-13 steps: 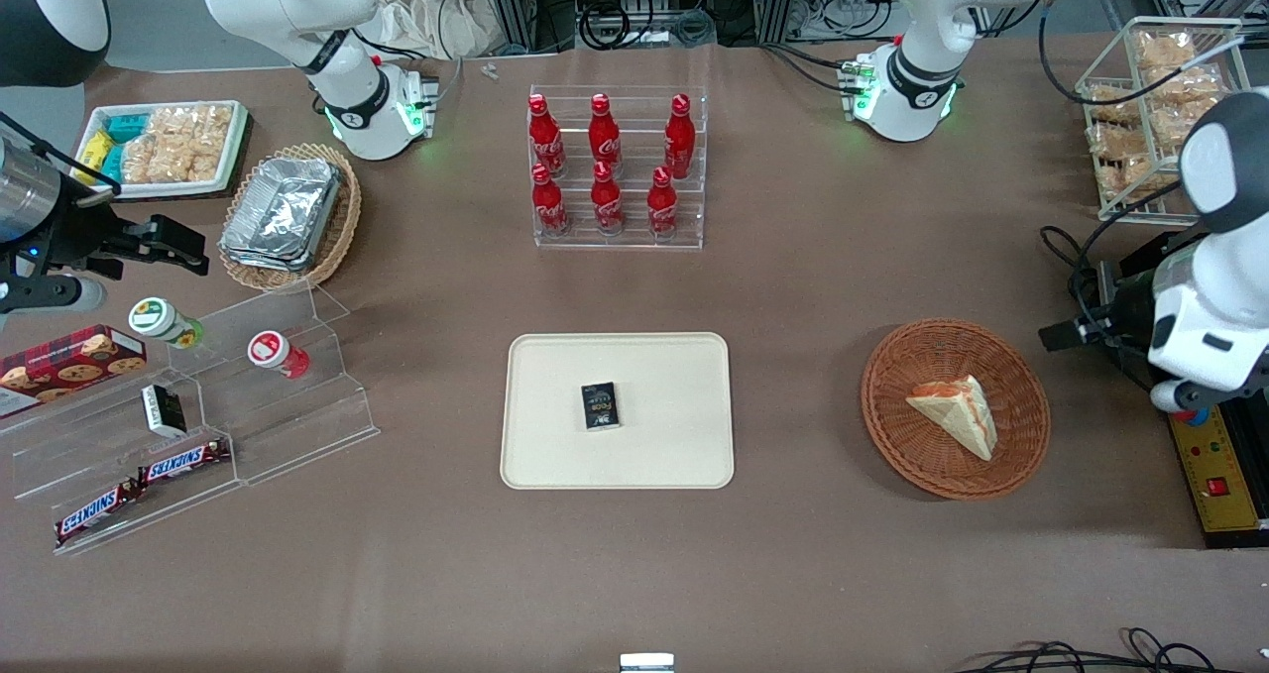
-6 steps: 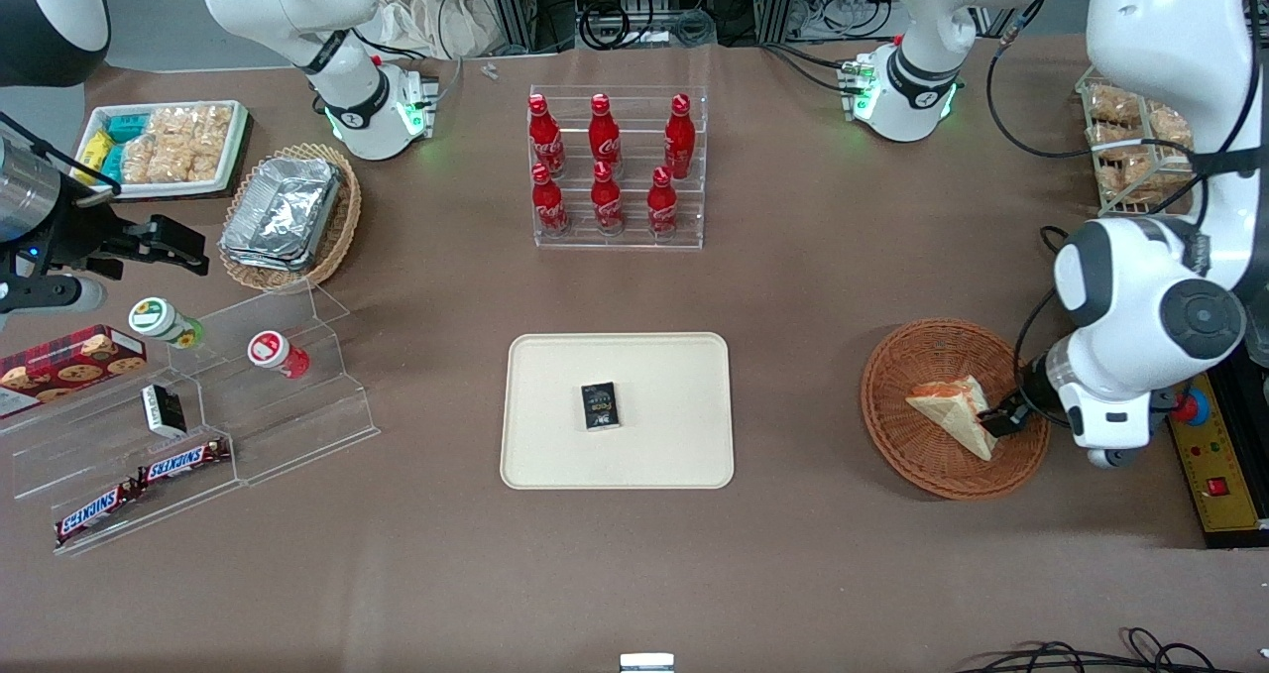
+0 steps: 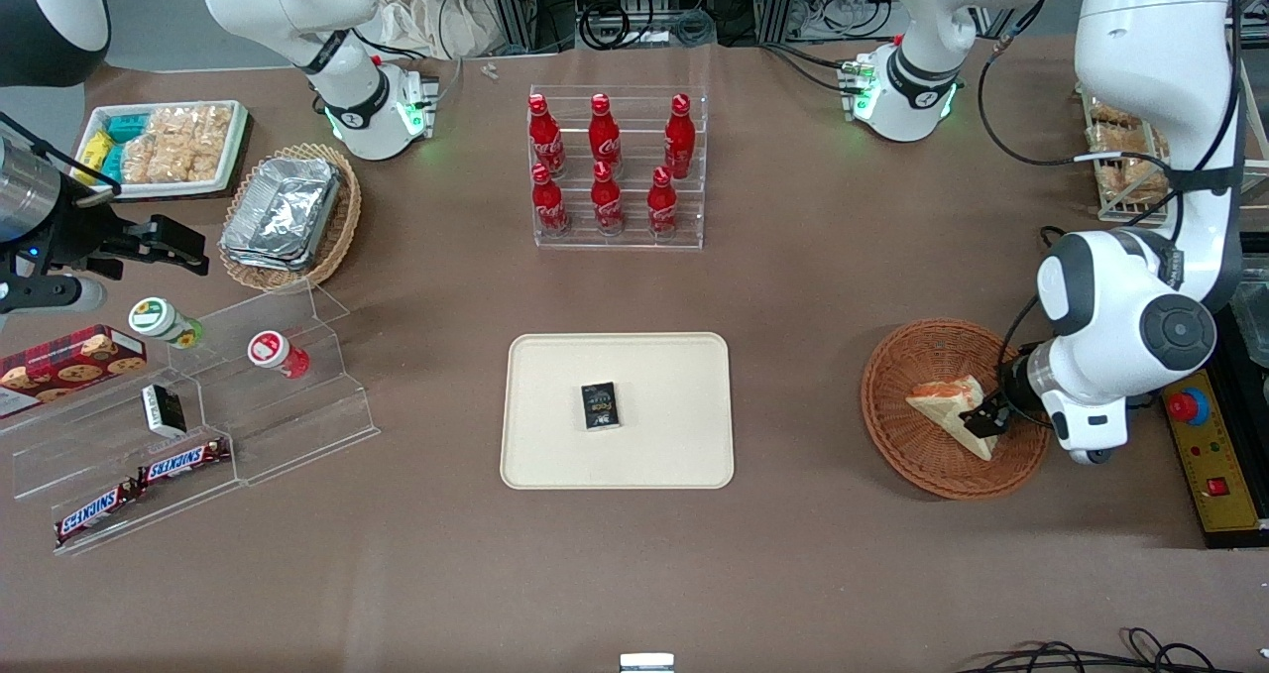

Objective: Place sandwich from basket to tray
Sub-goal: 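Move the left gripper down over the wrapped sandwich in the wicker basket, then close the left gripper on the sandwich and lift it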

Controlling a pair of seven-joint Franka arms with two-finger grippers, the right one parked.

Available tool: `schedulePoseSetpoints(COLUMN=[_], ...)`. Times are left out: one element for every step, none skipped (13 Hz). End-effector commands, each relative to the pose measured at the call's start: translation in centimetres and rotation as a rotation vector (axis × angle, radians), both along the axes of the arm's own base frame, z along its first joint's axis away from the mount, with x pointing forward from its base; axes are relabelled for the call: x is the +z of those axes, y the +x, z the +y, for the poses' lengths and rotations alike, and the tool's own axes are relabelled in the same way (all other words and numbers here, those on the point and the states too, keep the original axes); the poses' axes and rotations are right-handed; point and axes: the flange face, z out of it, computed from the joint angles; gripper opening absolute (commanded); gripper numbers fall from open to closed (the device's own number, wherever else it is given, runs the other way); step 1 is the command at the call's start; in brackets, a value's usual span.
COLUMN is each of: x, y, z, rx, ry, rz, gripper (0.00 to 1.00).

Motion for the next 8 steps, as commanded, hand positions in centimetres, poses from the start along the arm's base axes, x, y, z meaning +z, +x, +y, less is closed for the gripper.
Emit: schedulePoseSetpoints(x=[-1.9,-3.2,-5.0,-6.3,-7.3,-7.8,-7.7,-7.3], y=[-0.4,-1.0,-1.5,-1.8,-2.1,-2.1,-2.0,-1.7], z=[0.0,0.0,0.1,0.1,0.2,0.0,-0.2,-0.3], rx=[0.034,0.035,0.033,0.023,0.022,0.018,0.013,0.005], ry=[-0.013,-0.01,-0.005,-0.001,0.002,0.003,0.004,0.003], rz=[-0.007,-0.019,-0.021,-0.023,-0.014,-0.006,-0.009,-0.014], gripper=[1.0,1.0,1.0,1.0,1.0,1.0,0.89,0.19])
